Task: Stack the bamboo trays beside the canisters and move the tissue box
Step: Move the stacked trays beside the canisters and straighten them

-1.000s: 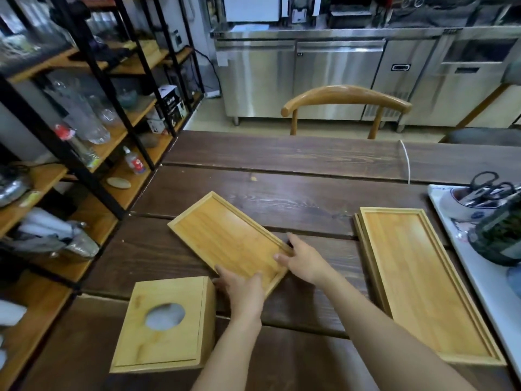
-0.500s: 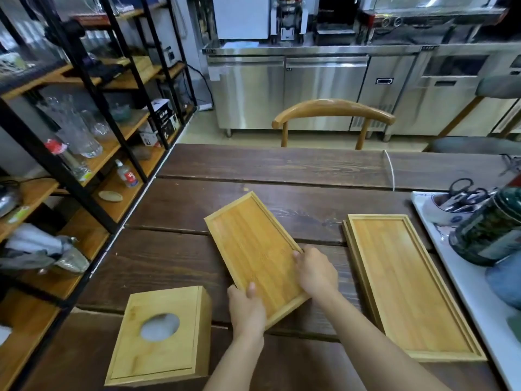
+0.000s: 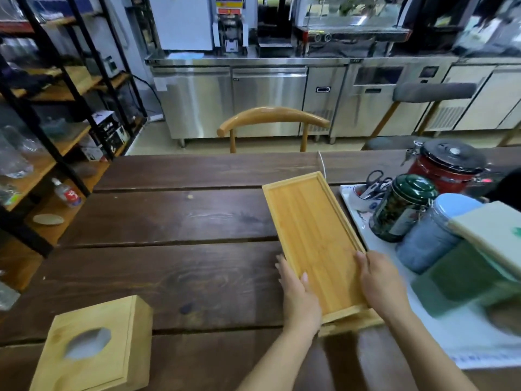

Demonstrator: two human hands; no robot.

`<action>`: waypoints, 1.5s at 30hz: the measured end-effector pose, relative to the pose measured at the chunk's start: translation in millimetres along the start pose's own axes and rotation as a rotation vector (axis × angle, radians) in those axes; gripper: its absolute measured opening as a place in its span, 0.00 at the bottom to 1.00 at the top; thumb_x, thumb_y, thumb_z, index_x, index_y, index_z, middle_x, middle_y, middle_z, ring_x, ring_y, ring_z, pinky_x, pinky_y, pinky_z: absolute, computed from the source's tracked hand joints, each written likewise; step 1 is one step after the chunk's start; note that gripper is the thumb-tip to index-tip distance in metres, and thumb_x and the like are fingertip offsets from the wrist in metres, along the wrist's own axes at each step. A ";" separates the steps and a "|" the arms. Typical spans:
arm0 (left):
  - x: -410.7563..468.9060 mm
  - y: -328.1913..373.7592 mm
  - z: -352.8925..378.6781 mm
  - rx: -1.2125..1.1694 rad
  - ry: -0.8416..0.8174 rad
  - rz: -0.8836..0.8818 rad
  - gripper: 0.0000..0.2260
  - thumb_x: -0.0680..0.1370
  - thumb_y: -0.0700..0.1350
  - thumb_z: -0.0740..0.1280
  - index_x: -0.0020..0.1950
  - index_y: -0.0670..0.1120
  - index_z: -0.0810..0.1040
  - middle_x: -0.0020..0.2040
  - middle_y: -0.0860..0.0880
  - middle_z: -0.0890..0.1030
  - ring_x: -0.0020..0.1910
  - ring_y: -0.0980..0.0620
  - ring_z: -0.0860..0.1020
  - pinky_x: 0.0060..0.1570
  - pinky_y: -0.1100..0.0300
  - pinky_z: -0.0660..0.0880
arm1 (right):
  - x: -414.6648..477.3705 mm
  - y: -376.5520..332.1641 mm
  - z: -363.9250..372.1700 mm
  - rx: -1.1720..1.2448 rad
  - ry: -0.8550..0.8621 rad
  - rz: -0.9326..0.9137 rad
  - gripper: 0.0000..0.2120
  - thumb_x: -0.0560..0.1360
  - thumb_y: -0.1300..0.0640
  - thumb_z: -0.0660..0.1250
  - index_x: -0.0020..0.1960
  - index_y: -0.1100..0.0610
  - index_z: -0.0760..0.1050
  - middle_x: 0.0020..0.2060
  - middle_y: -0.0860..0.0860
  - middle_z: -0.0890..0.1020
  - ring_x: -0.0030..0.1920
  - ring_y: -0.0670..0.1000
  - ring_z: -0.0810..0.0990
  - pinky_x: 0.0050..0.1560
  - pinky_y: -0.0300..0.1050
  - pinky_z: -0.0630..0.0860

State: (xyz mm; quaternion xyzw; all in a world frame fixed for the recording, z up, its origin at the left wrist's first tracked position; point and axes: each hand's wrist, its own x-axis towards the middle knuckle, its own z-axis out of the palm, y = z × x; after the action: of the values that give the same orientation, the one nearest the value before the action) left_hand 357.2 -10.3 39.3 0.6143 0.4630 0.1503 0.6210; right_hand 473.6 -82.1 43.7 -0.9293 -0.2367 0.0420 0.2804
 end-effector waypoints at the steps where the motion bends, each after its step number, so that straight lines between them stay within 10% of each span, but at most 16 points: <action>1: -0.9 0.3 8.0 0.014 -0.026 -0.006 0.26 0.83 0.45 0.49 0.77 0.50 0.38 0.79 0.50 0.43 0.78 0.49 0.45 0.74 0.53 0.48 | 0.5 9.2 -1.6 0.006 0.019 0.018 0.18 0.79 0.53 0.54 0.43 0.66 0.72 0.45 0.65 0.77 0.49 0.64 0.75 0.47 0.54 0.68; 15: 2.3 -15.3 39.3 0.090 -0.083 -0.143 0.27 0.82 0.41 0.49 0.76 0.48 0.36 0.79 0.50 0.39 0.78 0.49 0.43 0.75 0.53 0.46 | -2.2 58.7 22.0 -0.068 -0.015 0.099 0.15 0.77 0.60 0.58 0.41 0.71 0.75 0.42 0.68 0.77 0.45 0.66 0.76 0.45 0.54 0.69; 28: 44.4 -9.1 23.7 -0.126 -0.060 -0.154 0.23 0.78 0.53 0.61 0.72 0.58 0.60 0.68 0.53 0.72 0.64 0.50 0.72 0.65 0.47 0.70 | 45.1 41.9 2.6 0.460 -0.396 0.219 0.20 0.76 0.51 0.62 0.65 0.58 0.70 0.54 0.51 0.76 0.52 0.50 0.73 0.46 0.44 0.68; 45: 102.5 -21.8 32.7 -0.385 -0.102 -0.091 0.30 0.76 0.55 0.63 0.74 0.63 0.54 0.72 0.52 0.68 0.69 0.49 0.69 0.69 0.41 0.64 | 98.6 36.0 34.4 0.676 -0.607 0.288 0.17 0.77 0.53 0.59 0.65 0.53 0.69 0.52 0.52 0.80 0.50 0.52 0.80 0.43 0.45 0.75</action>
State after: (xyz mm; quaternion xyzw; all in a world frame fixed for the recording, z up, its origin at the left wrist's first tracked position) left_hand 427.7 42.4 -26.4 0.4693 0.4209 0.1763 0.7560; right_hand 568.5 -45.5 0.8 -0.7552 -0.1500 0.4244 0.4764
